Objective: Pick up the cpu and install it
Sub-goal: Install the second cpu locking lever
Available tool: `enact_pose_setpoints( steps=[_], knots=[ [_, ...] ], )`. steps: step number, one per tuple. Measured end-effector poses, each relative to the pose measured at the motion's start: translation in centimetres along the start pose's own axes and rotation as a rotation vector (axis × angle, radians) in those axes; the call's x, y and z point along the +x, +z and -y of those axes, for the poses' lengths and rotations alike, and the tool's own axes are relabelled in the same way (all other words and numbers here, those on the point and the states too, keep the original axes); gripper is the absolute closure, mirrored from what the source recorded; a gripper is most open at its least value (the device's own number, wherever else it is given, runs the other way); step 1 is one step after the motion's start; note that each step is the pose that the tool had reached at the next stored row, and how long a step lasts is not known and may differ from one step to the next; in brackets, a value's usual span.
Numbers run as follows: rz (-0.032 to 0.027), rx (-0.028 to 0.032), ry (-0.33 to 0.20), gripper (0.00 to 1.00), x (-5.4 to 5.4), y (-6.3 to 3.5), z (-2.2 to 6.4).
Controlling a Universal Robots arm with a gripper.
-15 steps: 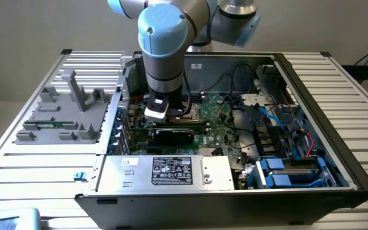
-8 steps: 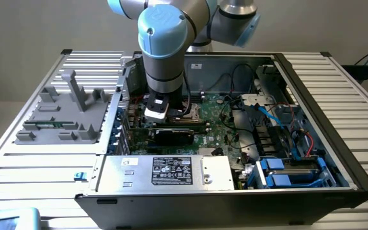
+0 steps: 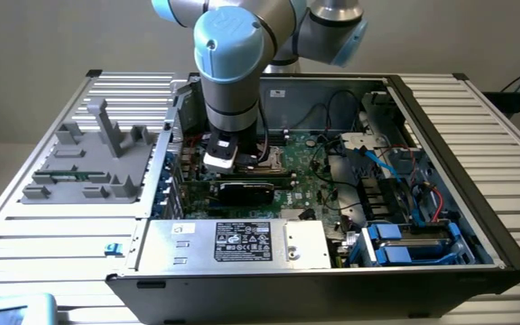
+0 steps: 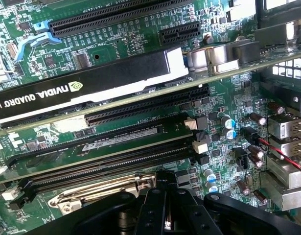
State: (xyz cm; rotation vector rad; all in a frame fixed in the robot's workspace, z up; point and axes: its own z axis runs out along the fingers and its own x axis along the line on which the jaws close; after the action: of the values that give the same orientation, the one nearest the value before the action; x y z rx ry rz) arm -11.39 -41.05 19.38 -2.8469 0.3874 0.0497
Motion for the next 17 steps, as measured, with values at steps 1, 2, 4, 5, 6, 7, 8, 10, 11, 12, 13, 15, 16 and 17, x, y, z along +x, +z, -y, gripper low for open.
enact_pose_setpoints(
  steps=[1,2,4,5,6,7,8,10,11,12,13,15,16,17],
  knots=[
    [0.0000,-0.0001,0.000,0.89,0.00,0.02,-0.01],
    [0.0000,-0.0001,0.000,0.89,0.00,0.03,-0.01],
    [0.0000,0.0000,0.000,0.89,0.00,0.04,-0.01],
    [0.0000,0.0001,0.000,0.89,0.00,0.04,-0.01],
    [0.0000,0.0002,0.000,0.89,0.00,0.04,-0.01],
    [0.0000,0.0005,0.000,0.89,0.00,0.05,-0.01],
    [0.0001,0.0007,0.000,0.89,-0.01,0.05,-0.01],
    [0.0003,0.0012,0.000,0.89,-0.02,0.05,-0.02],
    [0.0004,0.0015,0.000,0.89,-0.03,0.05,-0.02],
    [0.0003,0.0018,0.000,0.89,-0.05,0.05,-0.03],
    [0.0004,0.0020,0.000,0.89,-0.07,0.05,-0.03],
    [0.0006,0.0022,0.000,0.89,-0.10,0.05,-0.05],
    [0.0006,0.0021,0.000,0.89,-0.10,0.04,-0.05],
    [0.0006,0.0022,0.000,0.89,-0.10,0.04,-0.05]
  ],
)
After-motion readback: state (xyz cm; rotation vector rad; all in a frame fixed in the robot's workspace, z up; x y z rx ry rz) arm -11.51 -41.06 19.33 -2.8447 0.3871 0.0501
